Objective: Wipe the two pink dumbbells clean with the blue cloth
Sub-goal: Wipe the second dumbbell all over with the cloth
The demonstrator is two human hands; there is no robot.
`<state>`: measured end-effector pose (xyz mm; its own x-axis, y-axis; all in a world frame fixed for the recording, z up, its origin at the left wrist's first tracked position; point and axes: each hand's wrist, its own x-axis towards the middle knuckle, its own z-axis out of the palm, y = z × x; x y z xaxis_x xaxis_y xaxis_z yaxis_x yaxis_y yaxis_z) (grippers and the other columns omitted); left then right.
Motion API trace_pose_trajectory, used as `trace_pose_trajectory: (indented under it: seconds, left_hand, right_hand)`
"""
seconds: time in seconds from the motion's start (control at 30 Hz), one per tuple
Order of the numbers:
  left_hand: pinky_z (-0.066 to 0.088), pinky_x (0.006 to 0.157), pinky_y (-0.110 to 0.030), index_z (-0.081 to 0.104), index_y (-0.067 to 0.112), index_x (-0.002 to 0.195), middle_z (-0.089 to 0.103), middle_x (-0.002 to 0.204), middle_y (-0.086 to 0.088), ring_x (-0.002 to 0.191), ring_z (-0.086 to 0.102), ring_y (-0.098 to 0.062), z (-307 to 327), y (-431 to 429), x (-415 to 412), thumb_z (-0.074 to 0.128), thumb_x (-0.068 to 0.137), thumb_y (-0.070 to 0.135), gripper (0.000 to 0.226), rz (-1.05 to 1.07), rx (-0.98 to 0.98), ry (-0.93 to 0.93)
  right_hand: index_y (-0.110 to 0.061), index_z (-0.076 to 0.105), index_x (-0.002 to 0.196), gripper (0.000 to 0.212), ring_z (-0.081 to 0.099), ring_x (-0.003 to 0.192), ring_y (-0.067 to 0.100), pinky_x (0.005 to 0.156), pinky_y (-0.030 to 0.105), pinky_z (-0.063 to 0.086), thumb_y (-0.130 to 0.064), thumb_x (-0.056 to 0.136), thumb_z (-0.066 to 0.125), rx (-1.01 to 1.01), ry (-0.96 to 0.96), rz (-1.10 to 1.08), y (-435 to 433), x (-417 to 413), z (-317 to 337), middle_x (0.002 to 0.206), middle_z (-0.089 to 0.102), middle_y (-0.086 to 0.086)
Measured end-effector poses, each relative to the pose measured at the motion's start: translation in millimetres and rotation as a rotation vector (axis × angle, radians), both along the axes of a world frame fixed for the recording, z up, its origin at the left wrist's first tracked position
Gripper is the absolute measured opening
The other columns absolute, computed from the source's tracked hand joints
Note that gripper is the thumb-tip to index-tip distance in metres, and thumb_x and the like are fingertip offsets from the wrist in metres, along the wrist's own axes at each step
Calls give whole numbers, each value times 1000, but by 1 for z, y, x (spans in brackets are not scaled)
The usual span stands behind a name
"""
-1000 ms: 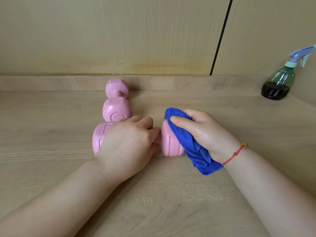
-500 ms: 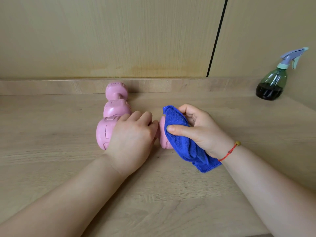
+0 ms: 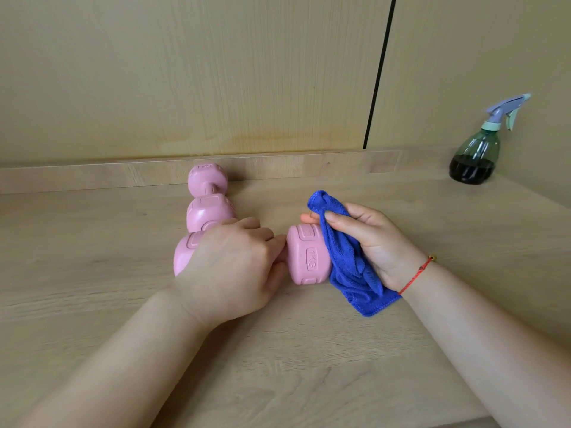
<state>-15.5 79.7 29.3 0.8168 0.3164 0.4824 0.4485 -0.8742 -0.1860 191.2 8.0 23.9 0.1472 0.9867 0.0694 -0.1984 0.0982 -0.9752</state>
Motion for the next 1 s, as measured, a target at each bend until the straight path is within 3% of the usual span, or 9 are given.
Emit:
trace_pose_trajectory:
  seconds: [0.2, 0.33, 0.43, 0.53, 0.67, 0.73, 0.83, 1.0]
  left_hand:
    - [40, 49, -34, 63, 19, 74, 54, 60, 6, 58, 44, -22, -2, 0, -5, 50, 86, 33, 23, -38, 27, -34]
    - [36, 48, -30, 66, 19, 75, 56, 60, 6, 58, 46, -23, -5, -4, -2, 54, 86, 31, 21, 34, 78, -62]
    - [35, 48, -29, 65, 18, 73, 55, 59, 5, 58, 48, -24, -6, -3, 2, 54, 85, 31, 21, 78, 90, -60]
    - [27, 49, -27, 63, 19, 71, 55, 59, 5, 59, 50, -24, -4, -4, 3, 53, 83, 31, 20, 112, 78, -39]
    - [20, 50, -26, 61, 20, 67, 54, 59, 5, 58, 52, -23, -1, -5, 6, 51, 81, 32, 21, 142, 78, -14]
    - [21, 49, -26, 61, 19, 67, 54, 59, 4, 57, 52, -24, -1, -3, 7, 47, 82, 33, 25, 152, 81, -4]
    - [33, 49, -29, 61, 17, 69, 53, 58, 1, 55, 53, -27, -3, -1, 7, 43, 83, 34, 28, 150, 89, 21]
    - [42, 52, -33, 60, 16, 72, 54, 60, 0, 55, 53, -28, -5, 3, 7, 44, 85, 33, 26, 132, 100, 29]
  right_hand:
    - [-5, 66, 118, 38, 64, 115, 21, 102, 41, 49, -24, 85, 60, -30, -53, 35, -1, 0, 0, 120, 70, 9]
    - [-1, 67, 114, 40, 60, 94, 31, 83, 57, 50, -30, 87, 69, -72, -90, -28, 3, 0, -2, 110, 66, 18]
    - [1, 67, 106, 32, 56, 79, 26, 68, 37, 49, -27, 91, 66, -75, -82, -54, 4, 1, -3, 91, 60, 15]
    - [-9, 69, 98, 15, 55, 65, 17, 60, 31, 50, -20, 88, 67, -46, -187, 2, 1, 2, -3, 75, 59, 4]
    - [-18, 65, 119, 50, 64, 86, 9, 72, 22, 54, -5, 73, 79, -25, -237, 130, 0, 6, -5, 96, 68, -2]
    - [-20, 63, 121, 53, 65, 90, 6, 72, 21, 53, 1, 74, 77, -22, -235, 155, 1, 10, -5, 100, 70, -6]
    - [-23, 60, 124, 55, 65, 96, 5, 77, 20, 52, -7, 74, 75, -32, -265, 196, 1, 17, -3, 104, 70, -11]
    - [-21, 55, 134, 58, 60, 108, 11, 88, 27, 52, -6, 79, 67, -52, -217, 290, 5, 28, -7, 124, 63, -1]
